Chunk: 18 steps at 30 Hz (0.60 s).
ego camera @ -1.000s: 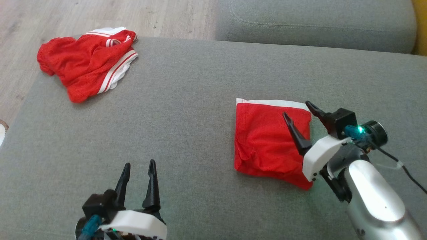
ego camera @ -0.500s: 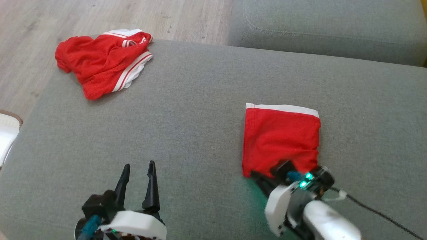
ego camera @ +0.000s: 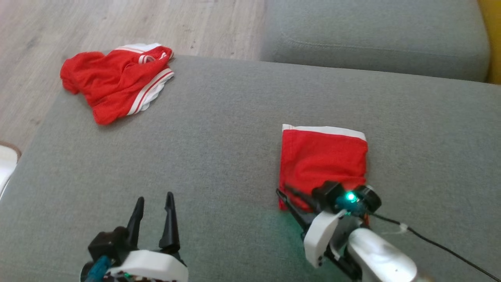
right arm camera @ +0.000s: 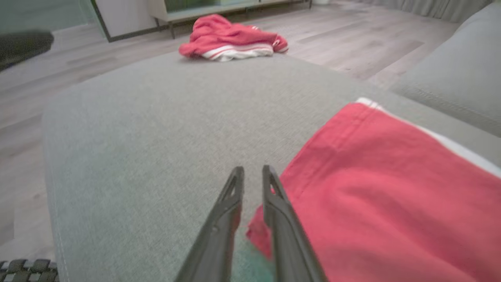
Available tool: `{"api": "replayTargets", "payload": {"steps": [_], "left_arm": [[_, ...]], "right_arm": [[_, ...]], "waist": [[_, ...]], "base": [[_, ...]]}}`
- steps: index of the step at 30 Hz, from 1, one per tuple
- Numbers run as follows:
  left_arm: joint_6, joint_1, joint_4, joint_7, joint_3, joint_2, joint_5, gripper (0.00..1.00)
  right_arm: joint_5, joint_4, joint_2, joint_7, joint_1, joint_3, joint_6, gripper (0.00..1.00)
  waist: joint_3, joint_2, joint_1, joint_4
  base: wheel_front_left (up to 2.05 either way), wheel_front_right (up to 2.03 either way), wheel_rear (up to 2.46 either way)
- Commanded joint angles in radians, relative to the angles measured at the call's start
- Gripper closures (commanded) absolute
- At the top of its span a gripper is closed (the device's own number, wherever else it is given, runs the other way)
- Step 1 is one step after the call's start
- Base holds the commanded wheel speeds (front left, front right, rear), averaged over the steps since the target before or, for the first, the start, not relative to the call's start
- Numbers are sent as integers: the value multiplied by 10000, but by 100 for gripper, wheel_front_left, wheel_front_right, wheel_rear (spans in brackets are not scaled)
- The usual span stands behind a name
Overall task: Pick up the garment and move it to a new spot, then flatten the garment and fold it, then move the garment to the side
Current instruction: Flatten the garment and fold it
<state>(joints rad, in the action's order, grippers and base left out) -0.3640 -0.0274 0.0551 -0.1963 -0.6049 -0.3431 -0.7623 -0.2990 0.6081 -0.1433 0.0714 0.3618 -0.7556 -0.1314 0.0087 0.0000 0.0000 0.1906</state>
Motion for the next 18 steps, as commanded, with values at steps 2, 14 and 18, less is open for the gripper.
{"api": "replayTargets", "payload": {"steps": [2,14,18], "left_arm": [[-121,-114,-379,-156,579,-299,-71,0],[3,-38,-203,-373,564,-382,158,0],[131,168,22,-485,539,-189,161,0]], "right_arm": [[146,-707,-40,372,75,555,7,0],[1422,-2710,562,575,-2119,4575,7,0],[1712,-3543,853,620,-3275,5824,7,0]], "waist": [[-153,0,0,-173],[-610,0,0,-660],[-742,0,0,-741]], "base": [[0,0,0],[0,0,0],[0,0,0]]}}
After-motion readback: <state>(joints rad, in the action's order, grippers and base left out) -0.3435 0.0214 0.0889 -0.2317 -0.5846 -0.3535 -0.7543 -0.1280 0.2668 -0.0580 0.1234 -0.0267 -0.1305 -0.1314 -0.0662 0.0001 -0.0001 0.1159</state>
